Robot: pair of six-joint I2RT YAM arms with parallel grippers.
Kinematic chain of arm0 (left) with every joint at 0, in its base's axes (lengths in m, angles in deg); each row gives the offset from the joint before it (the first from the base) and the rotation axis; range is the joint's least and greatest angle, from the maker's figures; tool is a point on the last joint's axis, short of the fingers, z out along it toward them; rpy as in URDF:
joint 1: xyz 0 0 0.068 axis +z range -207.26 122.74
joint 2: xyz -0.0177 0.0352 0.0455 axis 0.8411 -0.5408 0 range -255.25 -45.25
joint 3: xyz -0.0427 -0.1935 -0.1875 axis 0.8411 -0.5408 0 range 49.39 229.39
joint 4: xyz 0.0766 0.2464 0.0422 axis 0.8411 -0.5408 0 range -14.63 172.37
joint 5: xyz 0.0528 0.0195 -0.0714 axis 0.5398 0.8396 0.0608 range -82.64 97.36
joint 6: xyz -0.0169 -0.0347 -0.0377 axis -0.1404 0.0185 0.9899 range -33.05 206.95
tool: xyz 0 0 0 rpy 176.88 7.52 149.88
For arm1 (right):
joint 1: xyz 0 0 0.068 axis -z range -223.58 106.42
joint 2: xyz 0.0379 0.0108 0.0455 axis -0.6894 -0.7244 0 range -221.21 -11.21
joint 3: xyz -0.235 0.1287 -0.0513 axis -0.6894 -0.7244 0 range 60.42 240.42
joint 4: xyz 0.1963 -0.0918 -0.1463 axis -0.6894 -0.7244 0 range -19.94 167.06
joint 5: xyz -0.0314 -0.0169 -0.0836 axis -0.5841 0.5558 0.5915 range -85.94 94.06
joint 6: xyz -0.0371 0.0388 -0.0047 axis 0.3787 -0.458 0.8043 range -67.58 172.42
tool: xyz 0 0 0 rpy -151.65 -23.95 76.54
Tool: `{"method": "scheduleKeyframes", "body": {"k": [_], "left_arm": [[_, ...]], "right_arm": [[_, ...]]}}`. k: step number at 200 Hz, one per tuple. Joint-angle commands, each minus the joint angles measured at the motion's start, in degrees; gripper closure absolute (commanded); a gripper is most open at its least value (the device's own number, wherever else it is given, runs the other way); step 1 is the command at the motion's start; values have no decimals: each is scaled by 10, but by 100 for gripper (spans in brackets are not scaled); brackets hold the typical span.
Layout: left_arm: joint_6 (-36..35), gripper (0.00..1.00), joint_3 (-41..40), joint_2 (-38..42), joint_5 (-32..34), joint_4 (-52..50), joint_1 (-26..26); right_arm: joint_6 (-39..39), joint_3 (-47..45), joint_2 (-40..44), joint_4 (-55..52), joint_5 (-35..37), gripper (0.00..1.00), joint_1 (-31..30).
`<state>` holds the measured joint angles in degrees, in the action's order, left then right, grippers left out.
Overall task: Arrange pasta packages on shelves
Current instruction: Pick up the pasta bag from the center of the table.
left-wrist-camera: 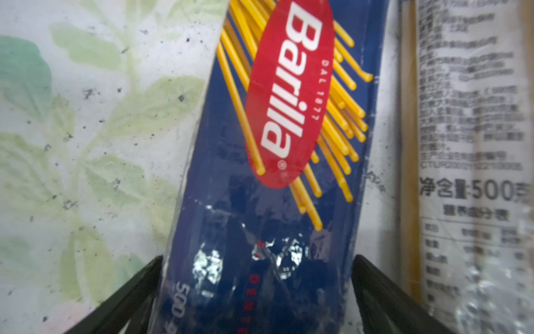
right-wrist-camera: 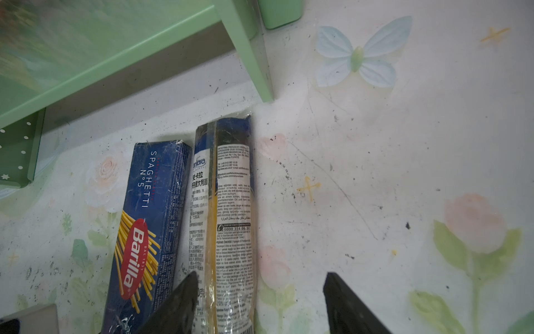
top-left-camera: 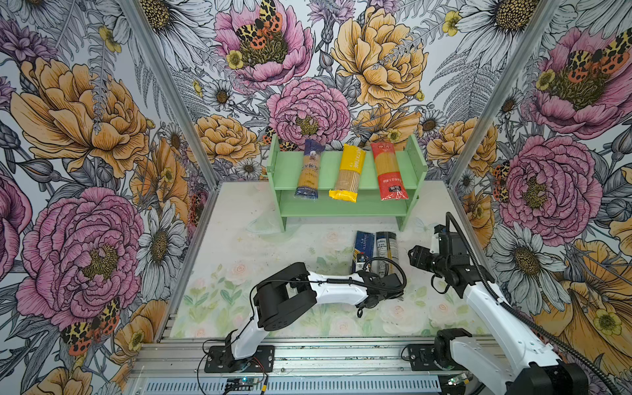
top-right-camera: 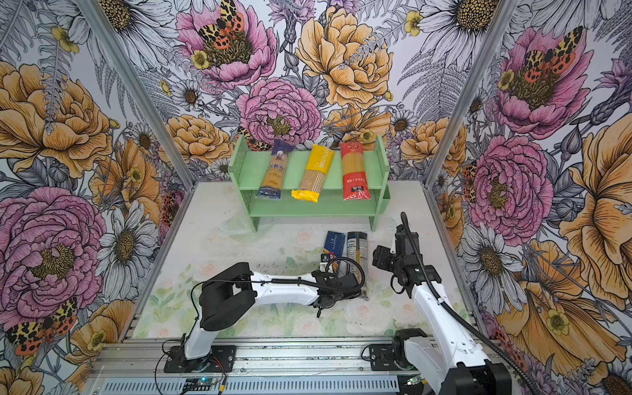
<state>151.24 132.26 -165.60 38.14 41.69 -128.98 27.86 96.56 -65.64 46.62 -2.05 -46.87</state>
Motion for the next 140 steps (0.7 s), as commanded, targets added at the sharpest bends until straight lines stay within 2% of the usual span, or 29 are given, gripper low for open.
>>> {"method": "scheduleKeyframes", "body": {"k": [1,70,120,140], "left_arm": [[-38,1,5,-8,1,-5,3],[-17,1,-71,25,0,-4,-4],[-60,1,-61,3,-17,-3,8],[-78,2,-53,-3,-5,-3,9]], "right_arm": [[-7,-4,11,12,-3,29,4],[-5,-3,5,13,-1,29,5],[-5,-5,9,12,-2,29,6],[-5,-5,10,13,-2,29,5]]}}
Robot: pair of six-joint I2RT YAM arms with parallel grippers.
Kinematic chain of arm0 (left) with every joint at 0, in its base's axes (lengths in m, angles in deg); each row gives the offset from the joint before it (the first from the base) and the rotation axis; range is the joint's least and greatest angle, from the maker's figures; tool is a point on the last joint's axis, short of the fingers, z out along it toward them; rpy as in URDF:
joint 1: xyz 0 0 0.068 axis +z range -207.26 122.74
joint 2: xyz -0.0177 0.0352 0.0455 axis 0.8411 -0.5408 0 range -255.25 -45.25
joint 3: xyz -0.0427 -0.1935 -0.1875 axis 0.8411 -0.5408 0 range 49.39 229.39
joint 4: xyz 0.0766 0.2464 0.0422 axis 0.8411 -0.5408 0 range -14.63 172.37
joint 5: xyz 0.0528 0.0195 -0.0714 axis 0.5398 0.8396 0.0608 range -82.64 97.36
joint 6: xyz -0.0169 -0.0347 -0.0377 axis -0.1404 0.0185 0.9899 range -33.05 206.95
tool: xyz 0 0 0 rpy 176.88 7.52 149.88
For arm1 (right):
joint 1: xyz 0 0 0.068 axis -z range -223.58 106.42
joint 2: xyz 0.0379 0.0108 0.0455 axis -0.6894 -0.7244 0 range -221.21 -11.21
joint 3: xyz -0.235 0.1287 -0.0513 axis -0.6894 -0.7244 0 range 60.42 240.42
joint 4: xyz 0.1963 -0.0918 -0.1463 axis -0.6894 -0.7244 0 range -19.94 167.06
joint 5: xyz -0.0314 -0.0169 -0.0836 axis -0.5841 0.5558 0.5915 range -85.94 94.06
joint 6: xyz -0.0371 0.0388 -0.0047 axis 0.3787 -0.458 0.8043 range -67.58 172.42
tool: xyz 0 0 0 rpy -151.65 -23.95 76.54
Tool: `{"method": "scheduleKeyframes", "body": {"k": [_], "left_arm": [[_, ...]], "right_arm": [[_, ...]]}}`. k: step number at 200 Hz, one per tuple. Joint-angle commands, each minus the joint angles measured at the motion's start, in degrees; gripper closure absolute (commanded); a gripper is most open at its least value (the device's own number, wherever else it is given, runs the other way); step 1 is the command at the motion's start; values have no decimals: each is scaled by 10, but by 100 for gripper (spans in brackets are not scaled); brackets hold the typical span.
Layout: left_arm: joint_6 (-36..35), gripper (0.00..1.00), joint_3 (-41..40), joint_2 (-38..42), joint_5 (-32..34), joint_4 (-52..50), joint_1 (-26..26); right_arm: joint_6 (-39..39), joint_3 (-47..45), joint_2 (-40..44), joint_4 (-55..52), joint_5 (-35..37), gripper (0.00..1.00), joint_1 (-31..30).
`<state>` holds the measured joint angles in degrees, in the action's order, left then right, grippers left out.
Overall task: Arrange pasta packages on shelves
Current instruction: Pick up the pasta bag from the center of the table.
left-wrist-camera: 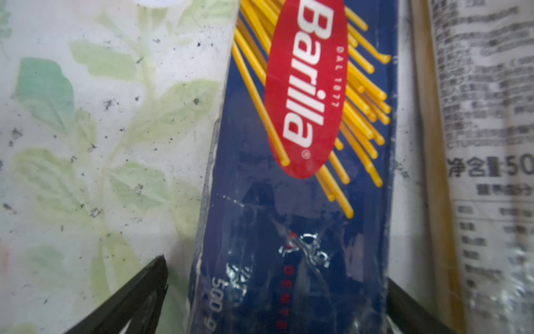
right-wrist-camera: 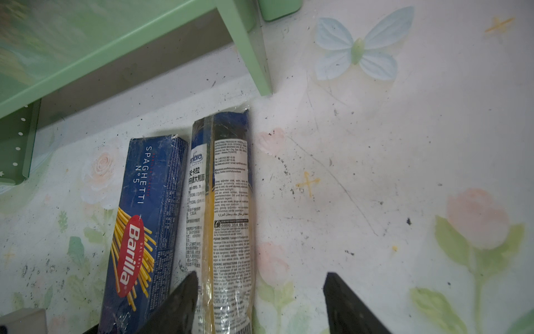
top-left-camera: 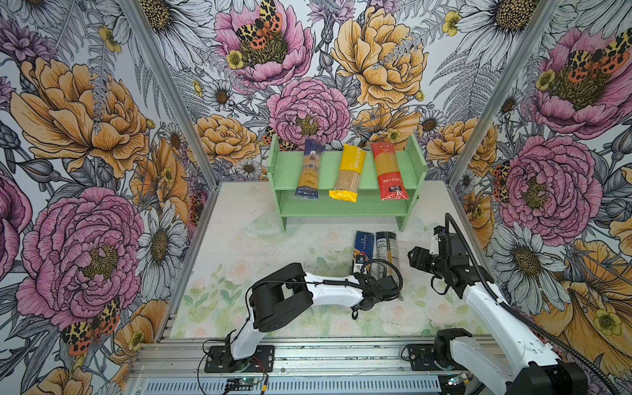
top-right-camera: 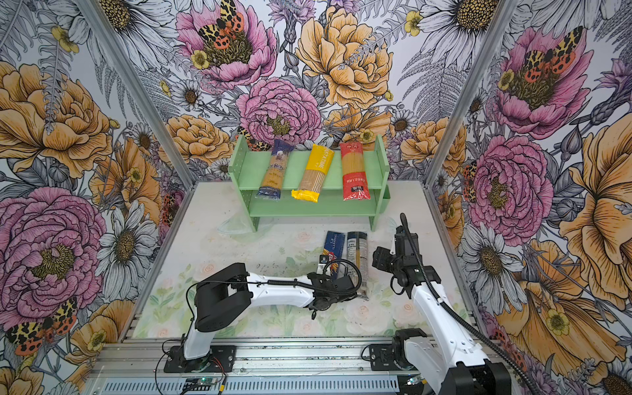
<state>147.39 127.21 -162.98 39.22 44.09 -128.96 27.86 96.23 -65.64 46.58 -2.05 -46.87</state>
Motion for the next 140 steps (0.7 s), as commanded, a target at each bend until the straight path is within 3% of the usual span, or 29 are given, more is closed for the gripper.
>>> {"method": "scheduleKeyframes", "body": {"k": [1,19,38,55,110,140], "left_arm": [[-41,2,-2,-29,-15,-27,9],[-64,7,4,-26,3,-25,11],[-81,27,0,-21,1,-15,18],[-82,37,-4,-17,-1,-12,21],[-72,48,-19,14,9,-11,15],[-68,41,-48,72,45,-12,4]], "right_arm": [[-5,-1,10,13,-2,29,5],[-4,0,7,13,-1,29,6],[-4,0,3,13,-1,29,6],[-4,0,4,13,0,29,6],[-4,-2,2,13,2,29,6],[-4,-1,1,12,3,29,6]]}}
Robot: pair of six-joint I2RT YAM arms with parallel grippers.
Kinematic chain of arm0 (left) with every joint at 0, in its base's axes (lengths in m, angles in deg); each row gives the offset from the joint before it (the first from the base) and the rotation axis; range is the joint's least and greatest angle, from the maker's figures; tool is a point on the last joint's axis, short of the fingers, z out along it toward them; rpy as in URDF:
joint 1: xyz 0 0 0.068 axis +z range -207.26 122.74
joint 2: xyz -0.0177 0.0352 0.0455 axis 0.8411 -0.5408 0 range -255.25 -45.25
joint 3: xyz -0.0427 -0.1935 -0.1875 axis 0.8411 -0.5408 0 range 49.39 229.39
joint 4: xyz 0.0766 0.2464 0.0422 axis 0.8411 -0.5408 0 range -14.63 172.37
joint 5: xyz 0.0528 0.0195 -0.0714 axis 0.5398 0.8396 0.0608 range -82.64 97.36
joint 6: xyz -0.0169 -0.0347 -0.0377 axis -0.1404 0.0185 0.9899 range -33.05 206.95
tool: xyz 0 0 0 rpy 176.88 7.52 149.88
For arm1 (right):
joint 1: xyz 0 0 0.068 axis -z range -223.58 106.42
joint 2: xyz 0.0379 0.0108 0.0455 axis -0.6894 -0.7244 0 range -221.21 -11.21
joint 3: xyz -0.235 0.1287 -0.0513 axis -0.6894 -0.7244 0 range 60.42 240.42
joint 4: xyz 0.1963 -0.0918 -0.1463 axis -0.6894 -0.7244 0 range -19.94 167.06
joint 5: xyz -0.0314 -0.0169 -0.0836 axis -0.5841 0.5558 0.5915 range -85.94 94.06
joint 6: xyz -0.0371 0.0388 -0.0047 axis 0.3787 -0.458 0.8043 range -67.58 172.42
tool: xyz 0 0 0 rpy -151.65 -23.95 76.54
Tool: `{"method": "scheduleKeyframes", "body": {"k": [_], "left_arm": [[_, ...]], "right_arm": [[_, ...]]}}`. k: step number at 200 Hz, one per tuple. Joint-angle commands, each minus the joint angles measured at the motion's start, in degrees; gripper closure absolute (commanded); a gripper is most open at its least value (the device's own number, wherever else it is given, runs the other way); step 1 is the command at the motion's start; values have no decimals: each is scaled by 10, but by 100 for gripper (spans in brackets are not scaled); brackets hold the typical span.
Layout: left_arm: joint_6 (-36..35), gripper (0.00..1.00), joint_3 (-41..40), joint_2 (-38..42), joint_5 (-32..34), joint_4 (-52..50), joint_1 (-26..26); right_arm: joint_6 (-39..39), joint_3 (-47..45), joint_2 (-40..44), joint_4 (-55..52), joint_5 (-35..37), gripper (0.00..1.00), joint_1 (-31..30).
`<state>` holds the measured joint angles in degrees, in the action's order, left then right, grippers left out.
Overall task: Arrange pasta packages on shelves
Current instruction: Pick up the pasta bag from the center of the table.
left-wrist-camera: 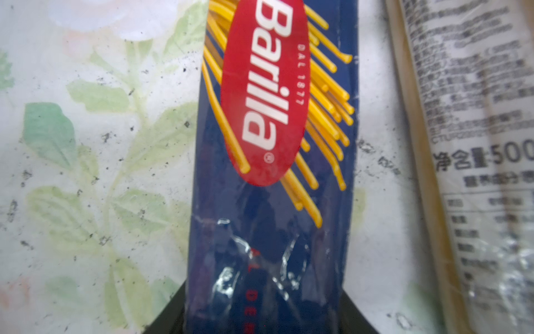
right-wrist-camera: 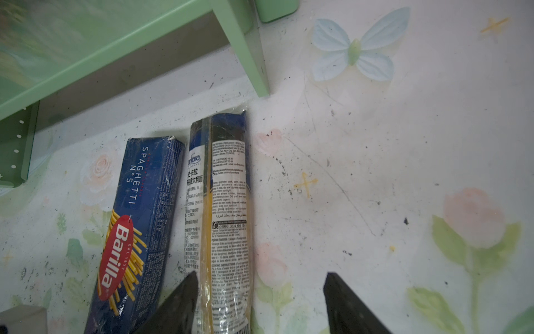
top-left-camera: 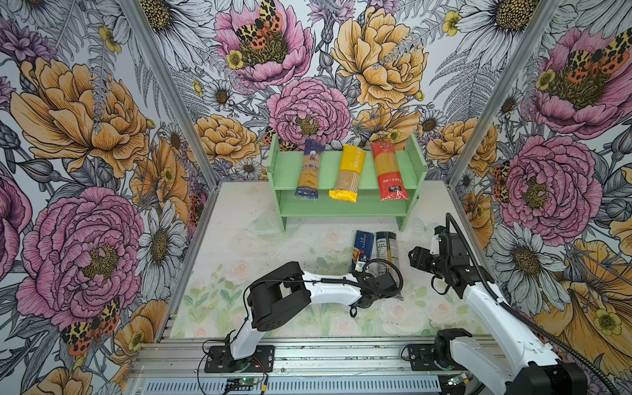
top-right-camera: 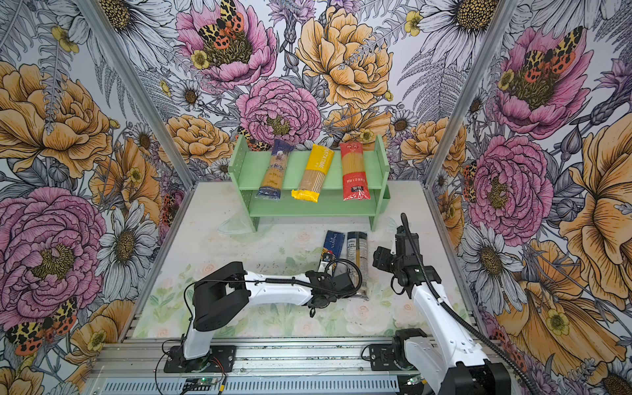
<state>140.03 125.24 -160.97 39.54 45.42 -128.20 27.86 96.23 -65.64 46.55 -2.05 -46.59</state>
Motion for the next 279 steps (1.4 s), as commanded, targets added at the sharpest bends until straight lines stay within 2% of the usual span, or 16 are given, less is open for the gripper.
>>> {"method": "scheduleKeyframes", "body": {"k": [1,29,59,76,163,232,279], "left_arm": [[6,41,-29,54,43,-25,-4],[11,42,-55,103,63,-25,-11],[7,55,-72,149,94,-26,-27],[13,60,-81,159,94,-26,-29],[42,71,-105,182,114,-27,-48],[55,77,-122,191,209,-27,-86],[53,80,-147,236,277,-27,-94]], "right_arm": [[-4,-2,1,12,4,29,3],[-4,-2,0,12,5,29,3],[-3,-1,1,12,4,29,3],[-4,-2,0,12,5,29,3],[-4,-2,-4,12,5,29,3],[-4,-3,-4,12,6,29,3],[-4,-3,-8,12,8,29,3]]}}
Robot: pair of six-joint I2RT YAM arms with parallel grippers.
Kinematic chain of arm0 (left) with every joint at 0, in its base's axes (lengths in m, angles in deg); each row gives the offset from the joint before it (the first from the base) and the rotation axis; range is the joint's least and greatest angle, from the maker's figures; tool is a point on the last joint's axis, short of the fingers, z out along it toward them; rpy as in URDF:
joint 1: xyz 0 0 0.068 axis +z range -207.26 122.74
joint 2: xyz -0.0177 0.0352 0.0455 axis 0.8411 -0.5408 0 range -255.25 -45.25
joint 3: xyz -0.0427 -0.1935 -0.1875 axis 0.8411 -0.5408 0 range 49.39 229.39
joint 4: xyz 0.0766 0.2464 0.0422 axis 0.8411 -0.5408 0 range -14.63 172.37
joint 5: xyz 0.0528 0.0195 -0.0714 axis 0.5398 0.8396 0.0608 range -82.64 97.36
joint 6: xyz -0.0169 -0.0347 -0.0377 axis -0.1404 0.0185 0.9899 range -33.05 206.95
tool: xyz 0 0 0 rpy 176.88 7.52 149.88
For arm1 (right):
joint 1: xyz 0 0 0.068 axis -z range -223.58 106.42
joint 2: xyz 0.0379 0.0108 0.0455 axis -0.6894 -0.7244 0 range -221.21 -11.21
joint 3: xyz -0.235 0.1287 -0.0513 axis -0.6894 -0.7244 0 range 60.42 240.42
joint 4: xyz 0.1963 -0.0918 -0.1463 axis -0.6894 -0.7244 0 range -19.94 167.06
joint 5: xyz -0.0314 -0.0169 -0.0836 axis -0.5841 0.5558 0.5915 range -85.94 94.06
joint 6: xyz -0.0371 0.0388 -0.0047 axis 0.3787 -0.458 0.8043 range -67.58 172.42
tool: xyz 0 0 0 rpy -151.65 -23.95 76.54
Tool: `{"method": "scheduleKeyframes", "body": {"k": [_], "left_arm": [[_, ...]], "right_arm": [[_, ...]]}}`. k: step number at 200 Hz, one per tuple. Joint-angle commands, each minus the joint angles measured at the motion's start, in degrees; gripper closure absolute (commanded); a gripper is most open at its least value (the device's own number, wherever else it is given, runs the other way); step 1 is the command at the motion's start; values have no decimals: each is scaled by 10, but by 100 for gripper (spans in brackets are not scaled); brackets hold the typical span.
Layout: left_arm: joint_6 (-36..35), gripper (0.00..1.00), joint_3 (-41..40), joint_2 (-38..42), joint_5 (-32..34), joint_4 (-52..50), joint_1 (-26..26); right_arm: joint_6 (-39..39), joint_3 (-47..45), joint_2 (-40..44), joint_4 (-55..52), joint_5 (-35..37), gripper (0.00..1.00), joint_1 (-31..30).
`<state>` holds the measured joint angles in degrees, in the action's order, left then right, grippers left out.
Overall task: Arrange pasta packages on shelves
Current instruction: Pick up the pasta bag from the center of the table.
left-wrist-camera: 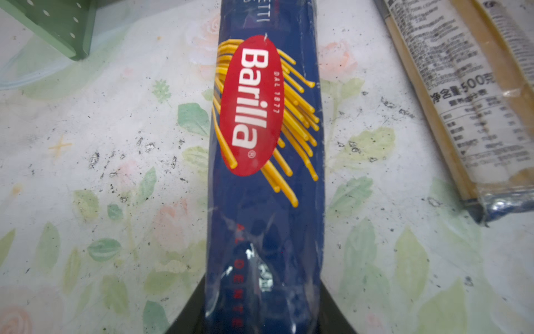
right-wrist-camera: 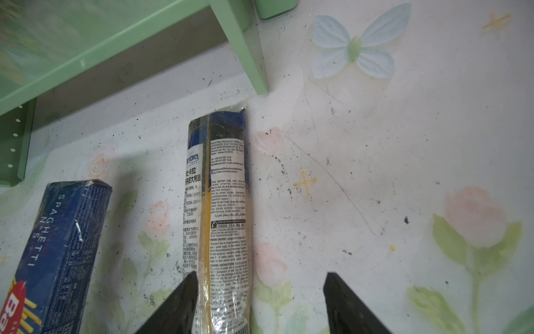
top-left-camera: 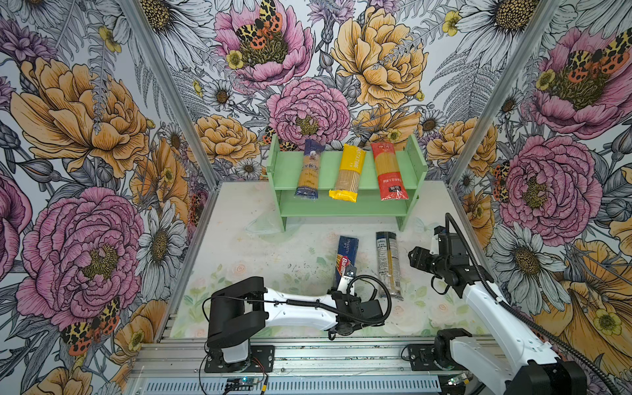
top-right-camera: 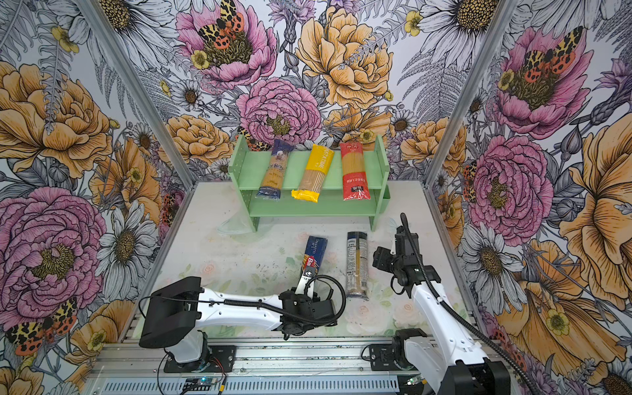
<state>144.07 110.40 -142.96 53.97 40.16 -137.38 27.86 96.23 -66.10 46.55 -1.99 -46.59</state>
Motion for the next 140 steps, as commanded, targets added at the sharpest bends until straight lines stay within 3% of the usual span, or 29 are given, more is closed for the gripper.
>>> {"method": "scheduleKeyframes", "body": {"k": [1,112,140], "left_arm": [[12,80,1,58,134,26,-2],[24,80,-16,112,167,24,-50],[-4,80,-9,136,169,25,-45]], "right_arm": [[-4,-3,-4,12,8,29,3],[-4,-3,-8,12,10,29,4],[-5,-4,-6,12,11,29,3]]}}
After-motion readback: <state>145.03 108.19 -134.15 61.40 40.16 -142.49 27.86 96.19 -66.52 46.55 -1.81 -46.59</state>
